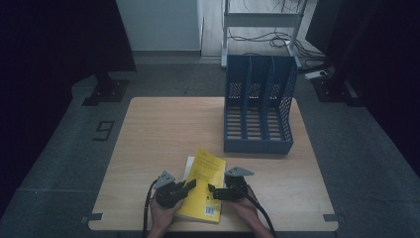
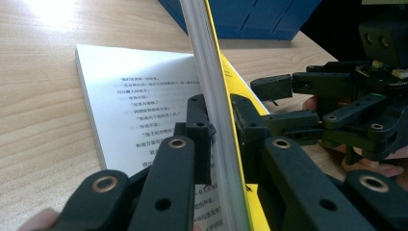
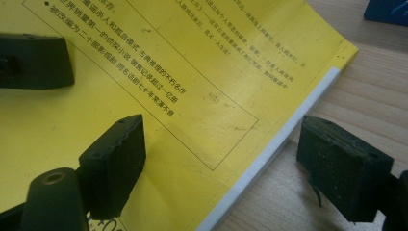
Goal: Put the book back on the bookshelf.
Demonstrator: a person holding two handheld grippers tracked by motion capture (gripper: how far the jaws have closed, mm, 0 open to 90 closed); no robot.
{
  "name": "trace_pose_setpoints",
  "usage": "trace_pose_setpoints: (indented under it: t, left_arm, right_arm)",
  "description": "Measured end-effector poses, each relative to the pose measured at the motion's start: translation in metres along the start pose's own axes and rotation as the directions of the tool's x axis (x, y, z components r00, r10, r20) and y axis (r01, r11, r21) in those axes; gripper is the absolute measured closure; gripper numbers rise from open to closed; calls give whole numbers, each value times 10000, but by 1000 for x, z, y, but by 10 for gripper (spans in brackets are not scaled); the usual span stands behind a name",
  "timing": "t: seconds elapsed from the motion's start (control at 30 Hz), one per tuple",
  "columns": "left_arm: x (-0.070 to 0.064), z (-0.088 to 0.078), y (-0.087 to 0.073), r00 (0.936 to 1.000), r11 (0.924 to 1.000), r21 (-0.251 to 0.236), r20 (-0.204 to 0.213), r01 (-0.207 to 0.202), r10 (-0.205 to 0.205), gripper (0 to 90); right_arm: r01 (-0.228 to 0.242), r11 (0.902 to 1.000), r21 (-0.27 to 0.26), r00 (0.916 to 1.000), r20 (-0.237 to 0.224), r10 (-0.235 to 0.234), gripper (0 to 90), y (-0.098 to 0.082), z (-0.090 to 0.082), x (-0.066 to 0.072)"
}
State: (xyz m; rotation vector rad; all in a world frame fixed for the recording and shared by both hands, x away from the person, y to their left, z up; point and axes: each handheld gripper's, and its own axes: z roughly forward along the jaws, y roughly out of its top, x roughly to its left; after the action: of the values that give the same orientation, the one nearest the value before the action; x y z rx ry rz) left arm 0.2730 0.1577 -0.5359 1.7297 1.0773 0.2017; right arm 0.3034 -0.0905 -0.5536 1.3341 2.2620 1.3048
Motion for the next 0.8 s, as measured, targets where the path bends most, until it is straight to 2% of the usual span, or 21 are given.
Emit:
trace_pose_setpoints:
  t: [0.3,0.53,0.8]
  left_arm:
    - [-4,-2,2,9995,9992,-219,-22,-330,330,806]
    - [-12,-7,4,9970,9954,-572,-15,-767,767,811]
    - [-15,-10,6,9956,9925,-802,102,-924,936,814]
  right_arm:
    - [-141,9999,-99,9999,58,142,189,2,-6,-8]
    - [-312,9989,-338,9994,-151,307,190,4,-11,-13]
    - [-157,9989,-435,9993,-335,142,183,6,-16,-15]
